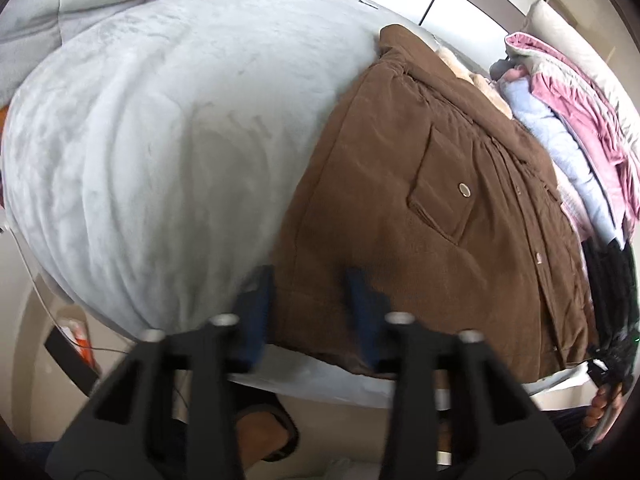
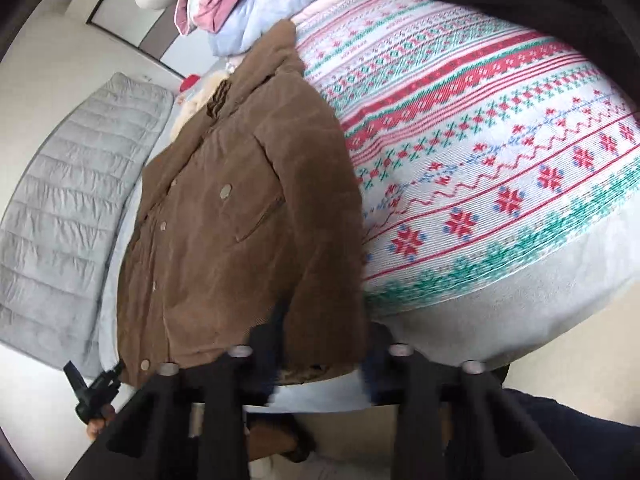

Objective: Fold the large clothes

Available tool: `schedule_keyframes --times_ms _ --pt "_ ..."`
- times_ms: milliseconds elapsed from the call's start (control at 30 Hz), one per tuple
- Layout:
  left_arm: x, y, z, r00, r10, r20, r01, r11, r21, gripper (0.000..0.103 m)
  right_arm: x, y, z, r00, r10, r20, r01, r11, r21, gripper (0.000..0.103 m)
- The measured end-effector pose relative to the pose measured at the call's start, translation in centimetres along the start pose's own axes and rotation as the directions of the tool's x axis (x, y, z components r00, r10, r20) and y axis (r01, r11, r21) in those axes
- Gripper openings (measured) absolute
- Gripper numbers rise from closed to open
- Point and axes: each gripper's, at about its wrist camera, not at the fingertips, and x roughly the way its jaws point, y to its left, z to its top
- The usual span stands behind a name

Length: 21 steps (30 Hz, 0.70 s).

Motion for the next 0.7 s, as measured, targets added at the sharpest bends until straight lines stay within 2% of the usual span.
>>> schedule_keyframes --times_ms 33,133,267,400,467,533,600,667,700 --pt "-0.5 0.0 0.0 1.0 -0.007 0.013 0.007 1.0 -0.009 0.025 -0.2 0.0 0.1 1.0 0.012 0.01 -0.012 1.0 -0.001 0.023" --pt "-2.2 -0.4 0.1 0.997 -0.007 0.076 0.007 1.0 -0.006 0.024 -1.1 0.0 0.2 0.998 0.056 0.041 -0.056 0.998 0.002 0.024" --pt "-3.3 -1.7 0.0 0.992 -0.011 0.123 0.007 1.0 0.029 0.024 -0.6 -1.0 0.4 0.996 0.089 0.018 -0.09 0.993 0.073 0.03" --pt "-1.7 -1.3 0.3 0.997 -0.053 0.058 0.053 0.999 -0.008 0.029 0.4 -1.3 0.3 0.996 0.084 0.012 -0.084 0.991 0.108 0.04" --pt "-1.2 -1.1 0.4 0.997 -0.061 0.046 0.062 0.998 -0.021 0.034 0.5 -1.5 0.3 0.994 0.108 0.018 -0.11 0.985 0.135 0.041" --pt "-1.1 -0.7 0.4 0.994 -0.1 0.046 0.102 0.993 -0.052 0.039 0.5 -1.8 0.2 0.993 0.119 0.024 -0.122 0.98 0.155 0.041" --pt "-0.9 -0.6 0.3 0.993 -0.107 0.046 0.11 0.992 -0.066 0.039 0.5 -1.9 -0.1 0.993 0.111 0.028 -0.114 0.982 0.152 0.041" --pt "-0.6 -1.0 0.2 0.998 -0.049 0.048 0.051 0.998 -0.042 0.025 0.5 -1.5 -0.2 0.996 0.075 0.044 -0.08 0.99 0.114 0.032" --pt "-0.5 -1.3 0.1 0.999 -0.024 0.047 0.025 0.999 -0.036 0.023 0.4 -1.3 -0.3 0.997 0.061 0.049 -0.065 0.993 0.097 0.019"
